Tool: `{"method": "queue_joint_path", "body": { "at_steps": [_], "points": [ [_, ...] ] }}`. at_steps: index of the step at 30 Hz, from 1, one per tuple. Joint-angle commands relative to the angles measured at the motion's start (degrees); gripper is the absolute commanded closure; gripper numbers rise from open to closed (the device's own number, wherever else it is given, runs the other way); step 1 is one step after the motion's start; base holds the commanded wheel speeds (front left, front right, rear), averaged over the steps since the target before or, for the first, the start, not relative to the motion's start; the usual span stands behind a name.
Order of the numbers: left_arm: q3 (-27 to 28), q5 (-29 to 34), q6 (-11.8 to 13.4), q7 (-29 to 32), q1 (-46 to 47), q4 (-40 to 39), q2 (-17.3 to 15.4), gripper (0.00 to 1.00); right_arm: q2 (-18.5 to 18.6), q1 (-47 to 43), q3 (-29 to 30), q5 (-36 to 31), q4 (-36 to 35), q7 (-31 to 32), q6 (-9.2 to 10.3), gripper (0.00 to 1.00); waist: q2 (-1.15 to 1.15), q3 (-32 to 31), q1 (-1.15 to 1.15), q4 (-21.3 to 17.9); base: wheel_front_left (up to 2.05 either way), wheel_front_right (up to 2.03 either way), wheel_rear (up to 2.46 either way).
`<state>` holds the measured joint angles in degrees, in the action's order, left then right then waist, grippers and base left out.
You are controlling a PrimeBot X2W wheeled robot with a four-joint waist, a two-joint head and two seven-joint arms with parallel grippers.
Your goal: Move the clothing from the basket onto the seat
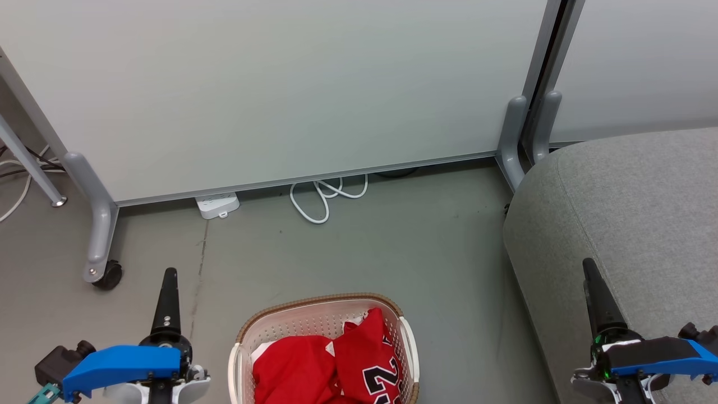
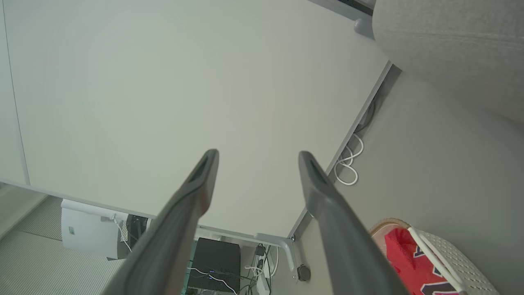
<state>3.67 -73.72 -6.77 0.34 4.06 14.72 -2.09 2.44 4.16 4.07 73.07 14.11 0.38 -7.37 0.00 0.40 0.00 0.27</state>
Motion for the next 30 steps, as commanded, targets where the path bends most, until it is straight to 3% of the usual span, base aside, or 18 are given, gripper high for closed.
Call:
{"method": "queue_joint_path", "body": {
  "at_steps": [1, 30],
  "points": [
    [-0.3, 1.6, 0.3, -0.4, 2.0, -1.1, -0.5, 0.0, 0.3, 1.1, -0.2, -1.6, -1.1, -0.4, -0.06, 0.0, 0.0, 0.0, 0.0, 0.0, 0.0, 0.0, 0.0],
    [-7.3, 32.1, 2.5, -6.3, 3.0, -0.1, -0.7, 0.0, 0.4, 1.4, -4.7, -29.1, 0.9, -6.3, -0.1, 0.0, 0.0, -0.1, 0.0, 0.6, 0.0, 0.0, 0.0]
  ]
}}
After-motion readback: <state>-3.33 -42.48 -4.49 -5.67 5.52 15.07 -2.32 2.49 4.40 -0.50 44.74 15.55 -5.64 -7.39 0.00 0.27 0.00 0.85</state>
